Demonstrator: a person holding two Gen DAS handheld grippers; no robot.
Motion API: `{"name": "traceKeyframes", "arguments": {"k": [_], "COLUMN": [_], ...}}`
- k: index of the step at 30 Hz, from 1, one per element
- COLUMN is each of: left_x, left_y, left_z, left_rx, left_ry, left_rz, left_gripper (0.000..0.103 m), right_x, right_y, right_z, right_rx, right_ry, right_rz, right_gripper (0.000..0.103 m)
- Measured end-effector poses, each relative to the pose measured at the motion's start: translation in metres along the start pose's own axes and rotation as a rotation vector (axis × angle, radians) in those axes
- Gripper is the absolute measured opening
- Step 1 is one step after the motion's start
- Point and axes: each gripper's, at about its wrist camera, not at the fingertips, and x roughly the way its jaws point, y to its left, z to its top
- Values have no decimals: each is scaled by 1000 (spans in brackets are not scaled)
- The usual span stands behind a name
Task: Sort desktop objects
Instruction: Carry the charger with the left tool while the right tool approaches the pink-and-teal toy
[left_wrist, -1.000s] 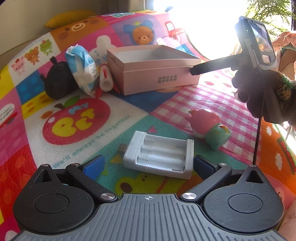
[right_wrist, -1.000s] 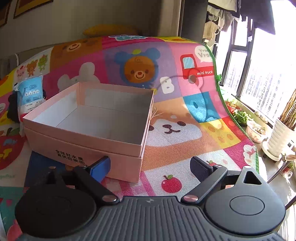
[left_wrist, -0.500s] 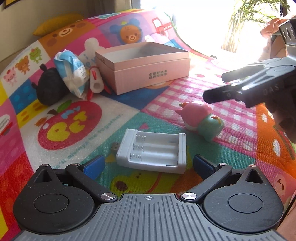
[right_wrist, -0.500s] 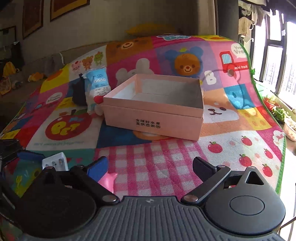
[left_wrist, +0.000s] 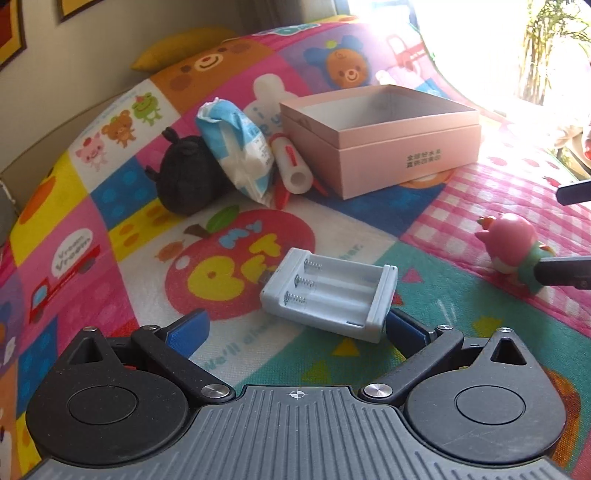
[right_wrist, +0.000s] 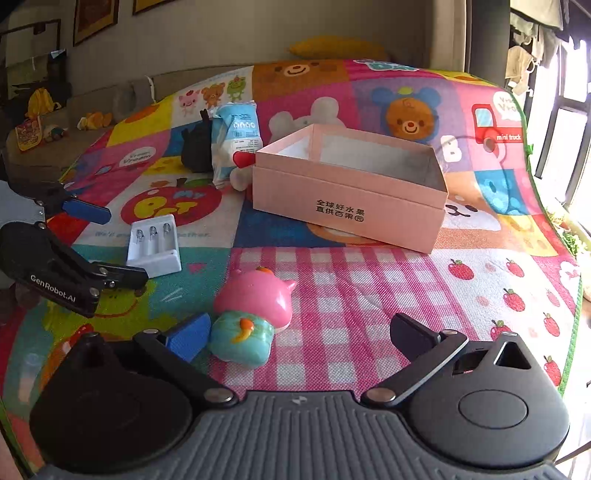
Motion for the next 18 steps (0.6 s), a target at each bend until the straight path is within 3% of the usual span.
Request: {"name": "traceKeyframes", "arguments": {"k": [2,6,11,13,17,18], "left_x": [0,-2,17,25,32,32], "left_y": [5,8,0,-4,-22,-26], "left_z": [2,8,27,33,39,39], "left_rx": [-45,-173,-225,-219,-119,-101], "left_ry": [-1,4,3,-12,-36,-38], "left_rz": [-7,-152,-135,-180,-348,-356], "left_gripper": [103,103,103,103,103,103], "right_x": [-1,-1,2,1,2,2], "right_y": [-2,-3,-1,0,-1,-1], "right_z": [-2,-4,-5,-6,-7,-7], "right_rx": [0,6,22,21,31,31], "right_ry": [-8,-16,-12,-15,-7,-4], "right_rz": [-6,1,15,13,21,23], "right_gripper": [103,103,103,103,103,103]}}
